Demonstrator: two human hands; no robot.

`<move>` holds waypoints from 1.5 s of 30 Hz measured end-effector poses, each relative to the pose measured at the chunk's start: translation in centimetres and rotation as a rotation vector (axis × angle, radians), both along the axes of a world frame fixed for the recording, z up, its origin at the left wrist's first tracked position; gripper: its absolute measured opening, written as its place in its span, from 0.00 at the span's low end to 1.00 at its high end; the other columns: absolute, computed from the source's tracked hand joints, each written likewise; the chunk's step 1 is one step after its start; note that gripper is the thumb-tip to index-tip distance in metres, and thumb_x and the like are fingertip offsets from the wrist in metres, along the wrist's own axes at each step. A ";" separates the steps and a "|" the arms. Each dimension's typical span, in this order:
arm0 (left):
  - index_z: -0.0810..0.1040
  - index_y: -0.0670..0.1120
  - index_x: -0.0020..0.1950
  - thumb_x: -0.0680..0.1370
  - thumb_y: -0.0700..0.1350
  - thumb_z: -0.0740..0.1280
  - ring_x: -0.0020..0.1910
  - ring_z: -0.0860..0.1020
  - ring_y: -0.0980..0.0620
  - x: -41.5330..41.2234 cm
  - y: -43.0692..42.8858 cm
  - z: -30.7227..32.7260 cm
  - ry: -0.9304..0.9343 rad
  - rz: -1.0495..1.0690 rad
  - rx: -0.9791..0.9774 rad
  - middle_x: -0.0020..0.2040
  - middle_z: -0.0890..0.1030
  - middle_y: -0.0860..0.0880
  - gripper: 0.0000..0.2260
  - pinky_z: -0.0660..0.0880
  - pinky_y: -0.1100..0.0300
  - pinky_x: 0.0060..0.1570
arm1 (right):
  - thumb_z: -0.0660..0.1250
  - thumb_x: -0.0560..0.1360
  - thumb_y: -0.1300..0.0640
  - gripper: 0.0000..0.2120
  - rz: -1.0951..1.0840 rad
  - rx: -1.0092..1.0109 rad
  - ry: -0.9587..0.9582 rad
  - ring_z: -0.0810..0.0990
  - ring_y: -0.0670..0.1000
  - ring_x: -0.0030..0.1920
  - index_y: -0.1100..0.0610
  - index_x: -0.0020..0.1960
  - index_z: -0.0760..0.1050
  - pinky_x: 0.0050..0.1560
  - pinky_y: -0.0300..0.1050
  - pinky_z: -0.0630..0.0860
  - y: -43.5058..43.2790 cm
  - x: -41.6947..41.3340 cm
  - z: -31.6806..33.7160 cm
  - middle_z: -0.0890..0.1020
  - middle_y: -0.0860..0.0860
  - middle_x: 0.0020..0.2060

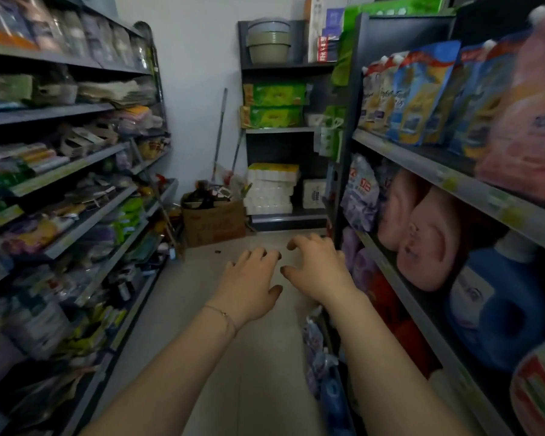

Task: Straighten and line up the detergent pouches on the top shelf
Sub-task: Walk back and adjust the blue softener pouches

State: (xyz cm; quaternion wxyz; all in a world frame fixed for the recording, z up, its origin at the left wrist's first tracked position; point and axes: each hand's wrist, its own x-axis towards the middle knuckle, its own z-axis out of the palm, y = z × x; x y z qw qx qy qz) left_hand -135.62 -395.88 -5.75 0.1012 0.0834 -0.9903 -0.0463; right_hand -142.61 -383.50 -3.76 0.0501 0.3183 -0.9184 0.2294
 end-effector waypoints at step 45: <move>0.33 0.54 0.76 0.66 0.73 0.59 0.75 0.35 0.54 -66.7 3.4 14.0 0.651 -1.193 -0.048 0.76 0.34 0.52 0.50 0.43 0.49 0.72 | 0.82 0.60 0.52 0.66 -0.791 -0.390 0.207 0.53 0.59 0.76 0.29 0.69 0.28 0.63 0.52 0.70 5.3 -47.3 11.7 0.33 0.54 0.75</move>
